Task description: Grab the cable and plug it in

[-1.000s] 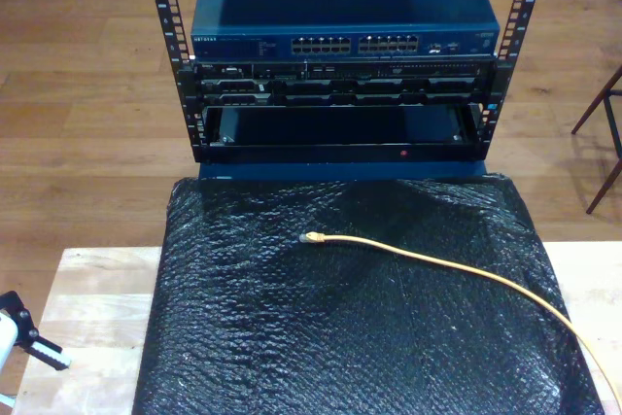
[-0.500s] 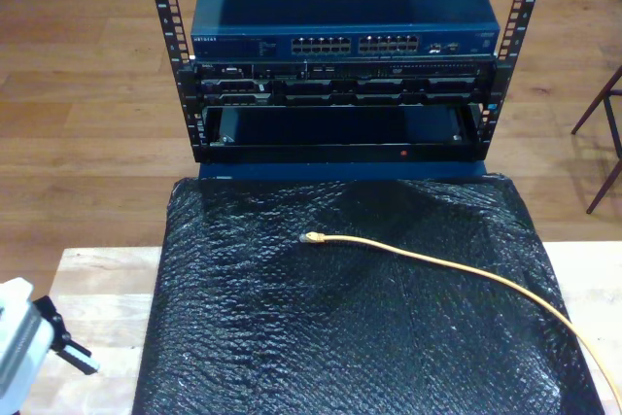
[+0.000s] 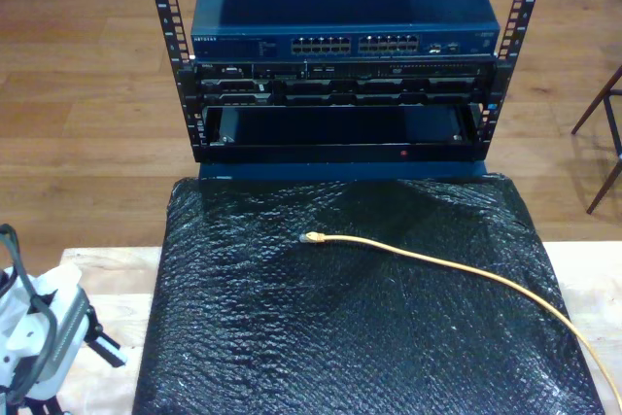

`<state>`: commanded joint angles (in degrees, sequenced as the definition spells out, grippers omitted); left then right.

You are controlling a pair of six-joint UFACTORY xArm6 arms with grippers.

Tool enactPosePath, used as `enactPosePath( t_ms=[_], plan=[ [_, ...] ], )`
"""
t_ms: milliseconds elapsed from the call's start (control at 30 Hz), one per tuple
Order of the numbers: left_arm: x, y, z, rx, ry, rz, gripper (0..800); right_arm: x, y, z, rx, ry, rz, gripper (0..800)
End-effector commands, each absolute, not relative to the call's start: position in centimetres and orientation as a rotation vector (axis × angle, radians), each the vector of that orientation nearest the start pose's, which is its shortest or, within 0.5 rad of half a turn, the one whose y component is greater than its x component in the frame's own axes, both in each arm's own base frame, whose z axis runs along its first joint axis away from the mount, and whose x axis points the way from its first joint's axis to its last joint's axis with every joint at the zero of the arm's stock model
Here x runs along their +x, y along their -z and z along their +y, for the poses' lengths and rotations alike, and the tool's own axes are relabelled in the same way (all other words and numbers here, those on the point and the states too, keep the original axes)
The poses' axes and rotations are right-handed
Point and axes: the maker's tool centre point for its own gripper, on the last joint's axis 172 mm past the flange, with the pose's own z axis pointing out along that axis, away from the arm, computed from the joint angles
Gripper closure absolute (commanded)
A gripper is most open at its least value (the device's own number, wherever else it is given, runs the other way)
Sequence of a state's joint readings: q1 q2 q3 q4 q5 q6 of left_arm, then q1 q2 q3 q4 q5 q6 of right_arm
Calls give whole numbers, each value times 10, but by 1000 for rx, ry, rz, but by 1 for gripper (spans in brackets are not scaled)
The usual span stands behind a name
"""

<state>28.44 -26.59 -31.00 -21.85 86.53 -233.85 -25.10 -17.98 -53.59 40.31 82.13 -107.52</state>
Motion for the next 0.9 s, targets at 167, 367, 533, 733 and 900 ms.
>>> enactPosePath(
  t_ms=[167, 367, 533, 733, 900],
  plan=[
    [219, -168, -3, 1786, -312, -1806, 0, 414, -283, 35, -2076, 715, -1594, 4],
    [222, -167, -10, 1778, -300, -1819, 0, 434, -262, 79, -2069, 668, -1635, 4],
    [234, -162, -4, 1826, -304, -1831, 0, 445, -246, 117, -2025, 608, -1670, 4],
    [243, -152, -10, 1826, -269, -1841, 0, 454, -229, 147, -2004, 557, -1719, 4],
    [257, -147, -20, 1850, -237, -1867, 0, 456, -210, 155, -2054, 474, -1783, 4]
  ],
)
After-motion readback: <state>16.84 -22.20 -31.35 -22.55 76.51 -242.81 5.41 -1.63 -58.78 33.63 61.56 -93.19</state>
